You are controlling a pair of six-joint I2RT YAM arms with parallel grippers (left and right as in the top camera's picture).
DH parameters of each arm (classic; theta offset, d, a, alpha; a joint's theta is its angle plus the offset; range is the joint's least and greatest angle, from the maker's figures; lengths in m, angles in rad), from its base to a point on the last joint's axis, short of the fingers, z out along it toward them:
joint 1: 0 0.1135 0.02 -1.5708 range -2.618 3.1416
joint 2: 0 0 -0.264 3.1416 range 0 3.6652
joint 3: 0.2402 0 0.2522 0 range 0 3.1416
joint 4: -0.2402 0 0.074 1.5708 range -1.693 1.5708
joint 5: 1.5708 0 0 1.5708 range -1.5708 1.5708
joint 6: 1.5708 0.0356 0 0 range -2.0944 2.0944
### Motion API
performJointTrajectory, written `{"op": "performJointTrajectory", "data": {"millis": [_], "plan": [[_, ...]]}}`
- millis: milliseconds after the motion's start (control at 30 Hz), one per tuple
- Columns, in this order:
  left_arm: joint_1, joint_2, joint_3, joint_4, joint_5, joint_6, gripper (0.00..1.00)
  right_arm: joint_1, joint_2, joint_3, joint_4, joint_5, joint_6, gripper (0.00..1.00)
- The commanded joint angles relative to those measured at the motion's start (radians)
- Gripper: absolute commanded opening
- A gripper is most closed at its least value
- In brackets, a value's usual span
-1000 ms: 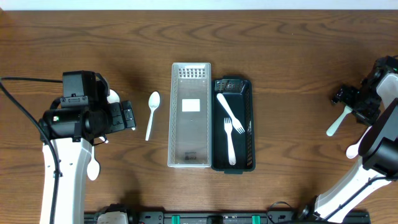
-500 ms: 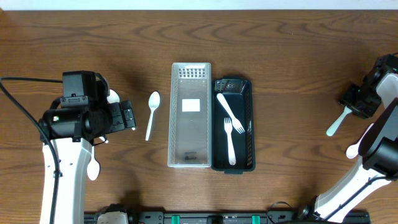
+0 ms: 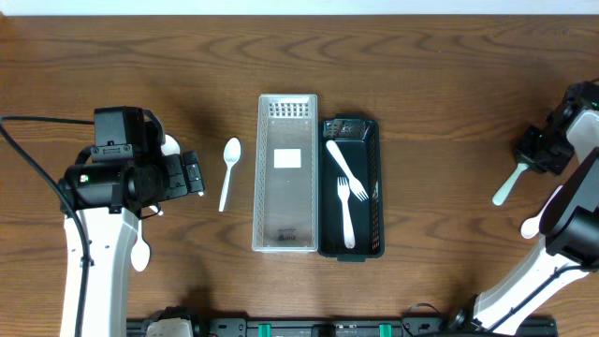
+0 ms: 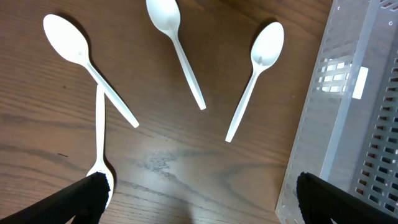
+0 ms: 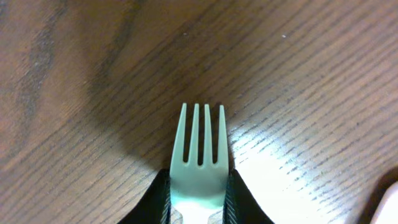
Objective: Pack container
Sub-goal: 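Grasp the far-right white fork with the right gripper, then place the fork into the dark green basket and withdraw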
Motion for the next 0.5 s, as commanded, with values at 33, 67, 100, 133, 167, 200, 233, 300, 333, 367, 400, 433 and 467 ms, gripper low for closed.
{"op": "performJointTrajectory", "data": {"millis": [33,67,100,133,167,200,233,300,333,367,400,433,467], "plan": [[0.006,0.004,0.009,-0.003,-0.016,-0.005,0.98,-0.004,0.021,0.003,-0.031,-0.079,0.006,0.01],[0.006,0.004,0.009,-0.003,-0.016,-0.005,0.98,-0.001,0.008,0.011,-0.044,-0.079,0.014,0.01],[0.006,0.004,0.009,-0.003,-0.016,-0.005,0.98,0.004,-0.009,0.020,-0.056,-0.079,0.021,0.01],[0.006,0.004,0.009,-0.003,-0.016,-0.005,0.98,0.013,-0.032,0.032,-0.071,-0.079,0.029,0.01],[0.006,0.004,0.009,-0.003,-0.016,-0.005,0.98,0.023,-0.057,0.047,-0.084,-0.080,0.028,0.01],[0.006,0.004,0.009,-0.003,-0.016,-0.005,0.98,0.038,-0.089,0.067,-0.104,-0.080,0.028,0.01],[0.006,0.004,0.009,-0.003,-0.016,-0.005,0.98,0.054,-0.119,0.085,-0.123,-0.080,0.028,0.01],[0.006,0.004,0.009,-0.003,-0.016,-0.005,0.98,0.099,-0.190,0.121,-0.166,-0.079,0.028,0.01],[0.006,0.004,0.009,-0.003,-0.016,-0.005,0.98,0.126,-0.226,0.136,-0.185,-0.079,0.029,0.01],[0.006,0.004,0.009,-0.003,-0.016,-0.005,0.98,0.161,-0.268,0.148,-0.204,-0.079,0.031,0.01],[0.006,0.004,0.009,-0.003,-0.016,-0.005,0.98,0.193,-0.302,0.154,-0.215,-0.079,0.032,0.01],[0.006,0.004,0.009,-0.003,-0.016,-0.005,0.98,0.236,-0.341,0.155,-0.225,-0.078,0.043,0.01],[0.006,0.004,0.009,-0.003,-0.016,-0.005,0.98,0.276,-0.373,0.155,-0.233,-0.079,0.060,0.01]]}}
